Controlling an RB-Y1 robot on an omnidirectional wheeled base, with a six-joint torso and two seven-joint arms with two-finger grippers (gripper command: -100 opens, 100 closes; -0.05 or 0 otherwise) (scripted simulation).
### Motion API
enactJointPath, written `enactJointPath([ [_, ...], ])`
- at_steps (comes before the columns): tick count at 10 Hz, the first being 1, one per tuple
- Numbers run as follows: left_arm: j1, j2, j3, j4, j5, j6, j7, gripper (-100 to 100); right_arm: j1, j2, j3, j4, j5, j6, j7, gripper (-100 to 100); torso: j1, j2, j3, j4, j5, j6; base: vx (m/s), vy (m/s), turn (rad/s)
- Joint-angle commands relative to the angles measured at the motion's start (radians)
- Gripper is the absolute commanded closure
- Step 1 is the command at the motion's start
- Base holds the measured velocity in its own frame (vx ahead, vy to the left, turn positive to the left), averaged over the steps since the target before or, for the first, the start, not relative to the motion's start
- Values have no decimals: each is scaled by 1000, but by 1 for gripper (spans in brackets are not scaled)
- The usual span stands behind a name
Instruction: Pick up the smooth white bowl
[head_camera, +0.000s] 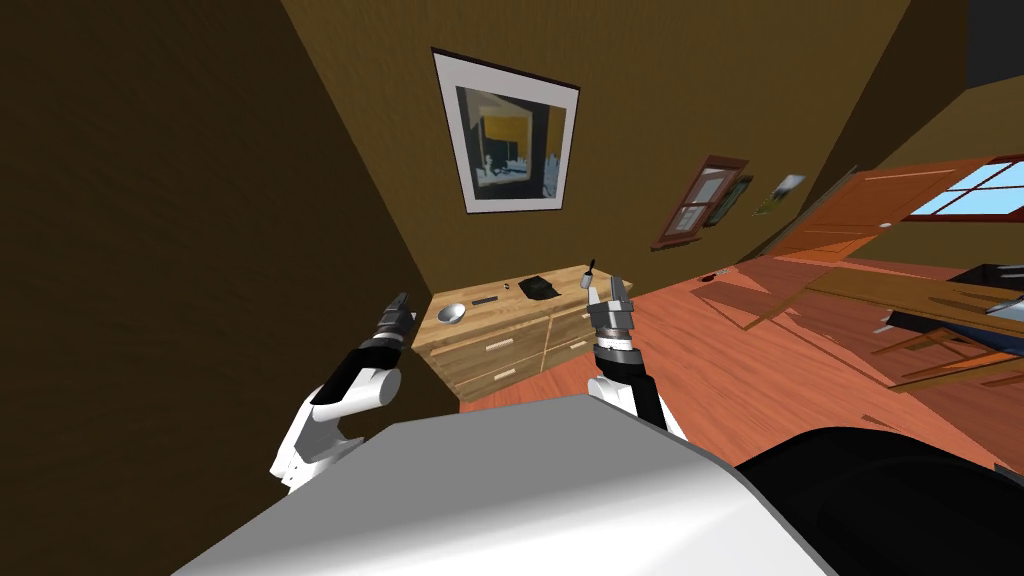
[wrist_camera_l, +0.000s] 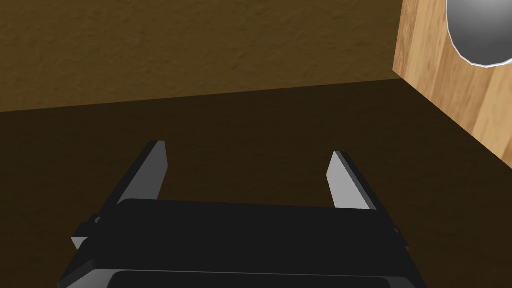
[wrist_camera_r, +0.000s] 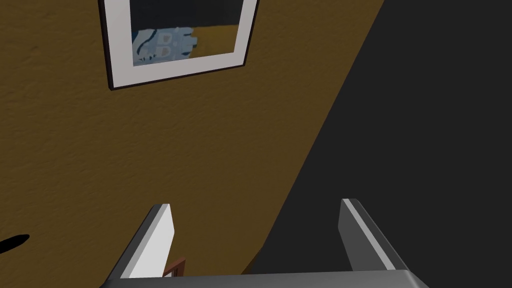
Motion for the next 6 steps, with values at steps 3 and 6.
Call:
enactJointPath([
  [3,-19,-3,10,1,-3,87,-1,-100,0,0,0,0,0,0,0,0,0,0,0,0,0,0,2,5,-12],
  [6,-41,-2,23,7,-4,161,-1,-100,0,0,0,0,0,0,0,0,0,0,0,0,0,0,3,4,-12],
])
